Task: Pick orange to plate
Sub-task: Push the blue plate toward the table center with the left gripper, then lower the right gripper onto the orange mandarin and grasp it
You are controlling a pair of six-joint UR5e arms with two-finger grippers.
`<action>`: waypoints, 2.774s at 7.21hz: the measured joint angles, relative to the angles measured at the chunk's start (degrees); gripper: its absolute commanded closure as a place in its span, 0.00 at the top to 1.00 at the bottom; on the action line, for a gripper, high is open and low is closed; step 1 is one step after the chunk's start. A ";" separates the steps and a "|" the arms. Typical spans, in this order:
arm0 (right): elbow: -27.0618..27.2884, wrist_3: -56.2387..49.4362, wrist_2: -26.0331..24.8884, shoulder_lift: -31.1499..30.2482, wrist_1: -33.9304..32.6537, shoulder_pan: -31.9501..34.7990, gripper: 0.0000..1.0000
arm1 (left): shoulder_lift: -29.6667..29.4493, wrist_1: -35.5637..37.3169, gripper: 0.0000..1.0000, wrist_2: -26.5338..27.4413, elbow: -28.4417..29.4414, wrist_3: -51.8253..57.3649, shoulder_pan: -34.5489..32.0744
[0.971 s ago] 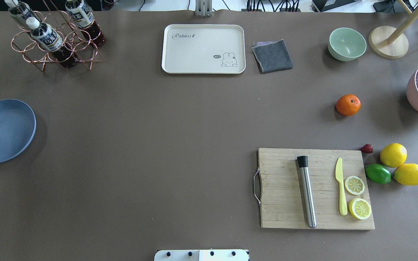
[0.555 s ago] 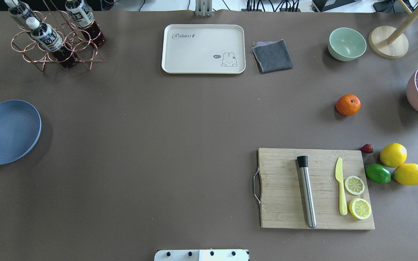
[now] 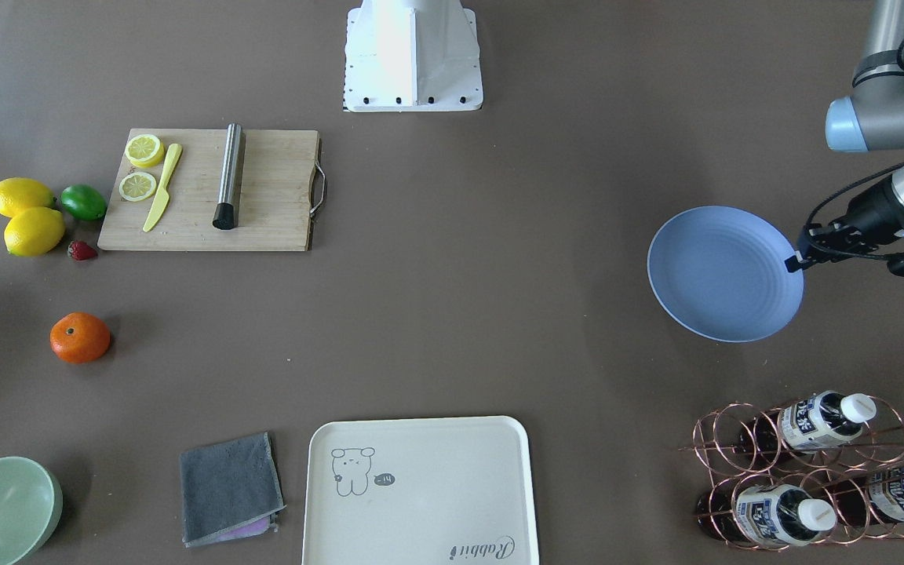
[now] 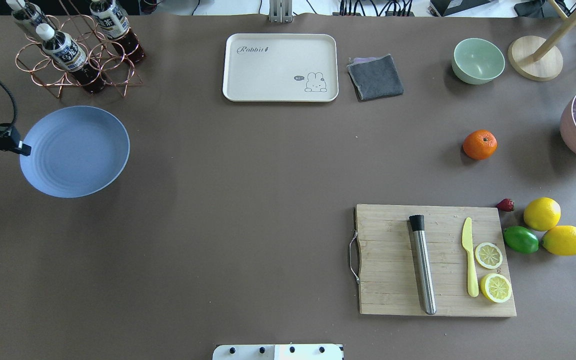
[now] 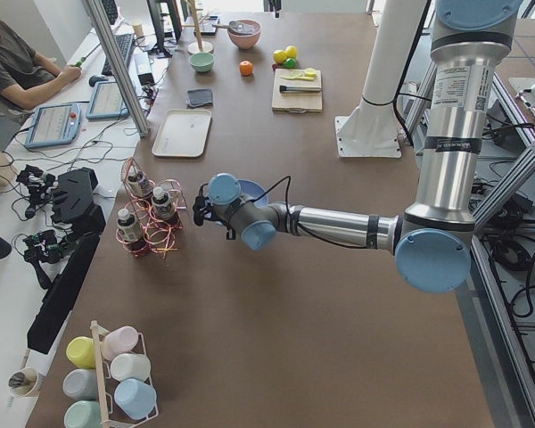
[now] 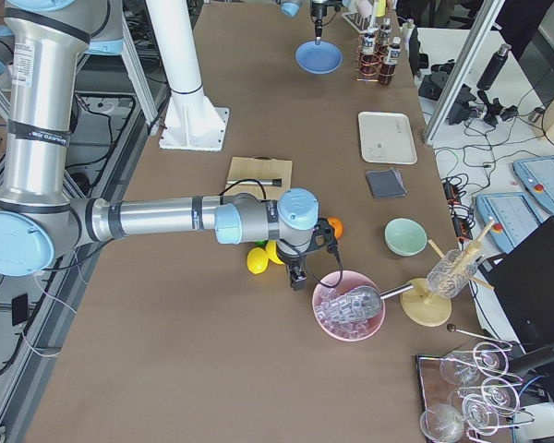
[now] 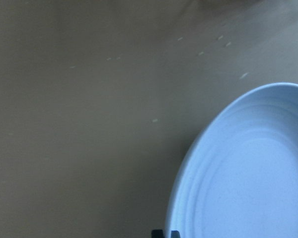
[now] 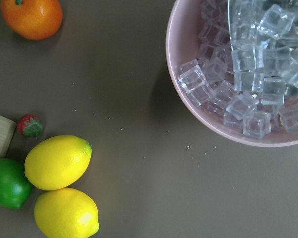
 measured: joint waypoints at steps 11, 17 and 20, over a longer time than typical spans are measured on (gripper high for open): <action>-17.62 33.63 -5.42 22.86 12.73 -19.88 1.00 | -22.89 8.96 0.00 36.38 -2.83 -33.44 36.78; -19.55 35.62 -12.54 24.13 13.56 -24.51 0.86 | -21.78 8.70 0.77 36.63 -2.45 -33.12 36.80; -22.29 36.09 -13.20 25.94 15.65 -25.03 0.14 | -21.70 8.88 0.77 36.87 -2.42 -33.18 36.93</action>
